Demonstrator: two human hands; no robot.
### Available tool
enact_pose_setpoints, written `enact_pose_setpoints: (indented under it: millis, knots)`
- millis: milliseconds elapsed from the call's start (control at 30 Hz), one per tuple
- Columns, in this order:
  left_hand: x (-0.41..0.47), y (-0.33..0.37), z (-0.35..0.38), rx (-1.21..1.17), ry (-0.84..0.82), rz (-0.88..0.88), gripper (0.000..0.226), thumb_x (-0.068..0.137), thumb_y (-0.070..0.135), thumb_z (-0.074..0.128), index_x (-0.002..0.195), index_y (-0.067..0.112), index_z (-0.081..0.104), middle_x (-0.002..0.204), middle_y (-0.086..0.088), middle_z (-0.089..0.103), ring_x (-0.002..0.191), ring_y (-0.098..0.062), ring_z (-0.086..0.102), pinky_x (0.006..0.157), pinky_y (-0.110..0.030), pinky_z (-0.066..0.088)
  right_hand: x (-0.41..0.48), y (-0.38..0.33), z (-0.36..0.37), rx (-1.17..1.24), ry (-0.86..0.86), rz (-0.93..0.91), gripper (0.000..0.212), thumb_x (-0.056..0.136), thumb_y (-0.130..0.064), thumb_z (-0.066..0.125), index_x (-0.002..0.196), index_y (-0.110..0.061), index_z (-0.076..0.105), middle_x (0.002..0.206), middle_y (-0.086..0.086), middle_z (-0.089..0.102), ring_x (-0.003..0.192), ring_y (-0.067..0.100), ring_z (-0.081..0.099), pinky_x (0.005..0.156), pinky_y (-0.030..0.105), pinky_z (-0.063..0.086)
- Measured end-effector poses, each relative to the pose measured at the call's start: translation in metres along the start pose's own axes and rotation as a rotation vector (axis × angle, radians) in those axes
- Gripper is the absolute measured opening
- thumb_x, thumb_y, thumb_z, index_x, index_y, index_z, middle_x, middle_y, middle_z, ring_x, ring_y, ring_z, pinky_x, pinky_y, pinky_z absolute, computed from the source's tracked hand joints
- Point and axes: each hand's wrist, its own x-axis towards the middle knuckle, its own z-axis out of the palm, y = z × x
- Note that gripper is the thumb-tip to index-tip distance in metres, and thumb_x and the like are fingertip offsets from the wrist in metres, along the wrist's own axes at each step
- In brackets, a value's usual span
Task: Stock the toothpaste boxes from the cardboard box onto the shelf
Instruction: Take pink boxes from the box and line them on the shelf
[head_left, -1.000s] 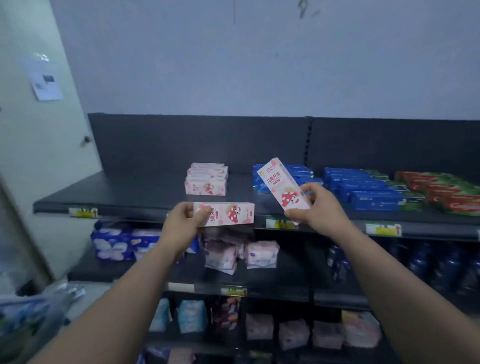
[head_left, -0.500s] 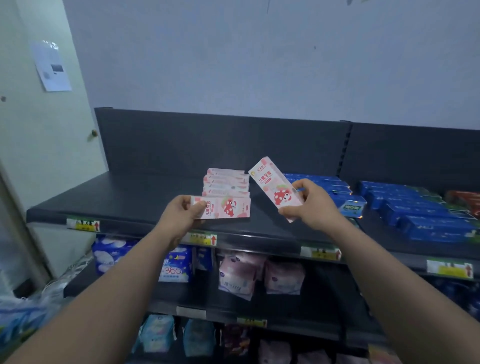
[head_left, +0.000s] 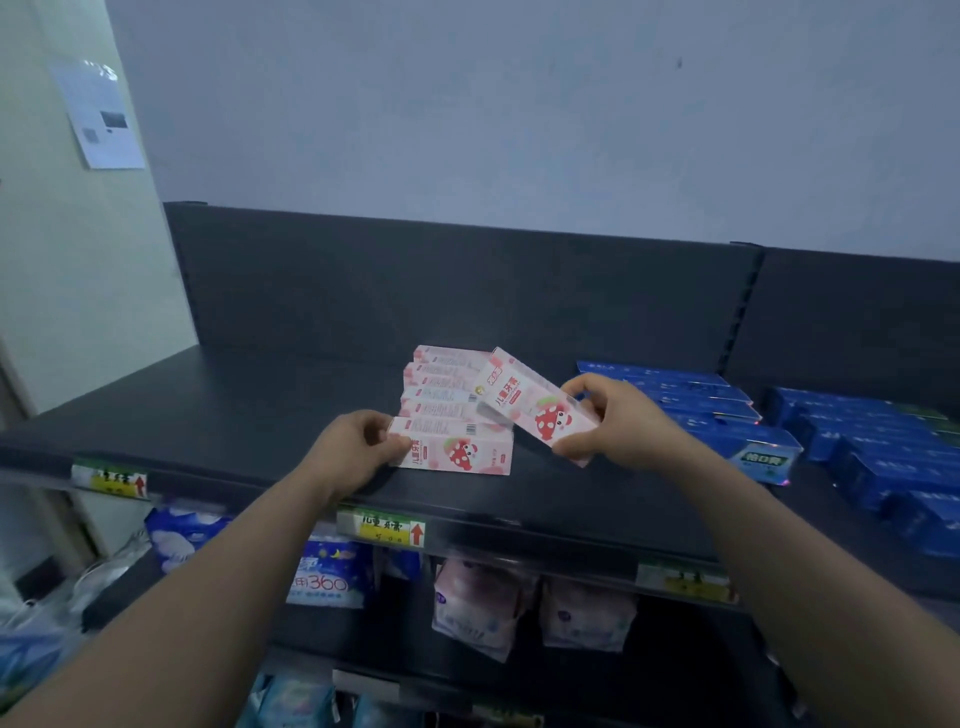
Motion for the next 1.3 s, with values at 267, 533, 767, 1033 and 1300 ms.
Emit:
enact_pose_setpoints:
  millis: [267,533,767,1033,1300]
  knots:
    - [0.015,-0.003,-0.013,0.063,-0.063,0.054,0.022,0.086,0.026,0.070,0.104,0.016,0.063,0.091,0.001,0.069,0.089,-0.015,0.064,0.072,-0.022,0.046,-0.003,-0.009,0.019,-0.015,-0.139,-0.014,0.038,0.070,-0.001,0.077,0.100,-0.020,0.066,0.098,0.004,0.067,0.076,0.021,0.065,0.064,0.031,0.058]
    - [0.011,-0.004,-0.026,-0.009,0.048,0.116,0.032,0.091,0.027,0.062,0.120,0.013,0.060,0.107,0.002,0.063,0.098,-0.012,0.058,0.084,-0.026,0.044,0.004,-0.023,0.061,-0.110,-0.033,0.053,0.051,0.068,-0.020,0.082,0.110,-0.028,0.056,0.110,-0.009,0.055,0.091,0.011,0.057,0.073,0.021,0.048]
    - [-0.008,0.001,-0.032,-0.096,0.080,0.195,0.028,0.094,0.022,0.057,0.121,0.016,0.060,0.099,0.009,0.061,0.085,0.000,0.055,0.066,-0.011,0.039,-0.010,-0.027,0.077,-0.067,0.106,0.127,0.064,0.069,-0.024,0.083,0.122,-0.024,0.048,0.106,-0.004,0.059,0.094,0.016,0.059,0.075,0.027,0.050]
    - [-0.029,0.039,0.000,-0.184,-0.009,0.438,0.026,0.092,0.017,0.058,0.118,0.015,0.062,0.100,0.006,0.064,0.090,-0.006,0.059,0.083,-0.021,0.047,-0.073,-0.012,0.063,-0.229,0.336,0.087,0.076,0.079,-0.040,0.073,0.144,-0.020,0.039,0.148,0.001,0.038,0.137,0.017,0.034,0.111,0.026,0.026]
    - [-0.085,0.084,0.097,-0.200,-0.306,0.720,0.029,0.087,0.023,0.059,0.113,0.011,0.062,0.102,-0.003,0.064,0.093,-0.014,0.061,0.088,-0.027,0.048,-0.192,0.029,0.031,-0.386,0.442,0.323,0.067,0.088,-0.041,0.063,0.146,-0.022,0.036,0.154,0.002,0.032,0.142,0.017,0.026,0.114,0.030,0.022]
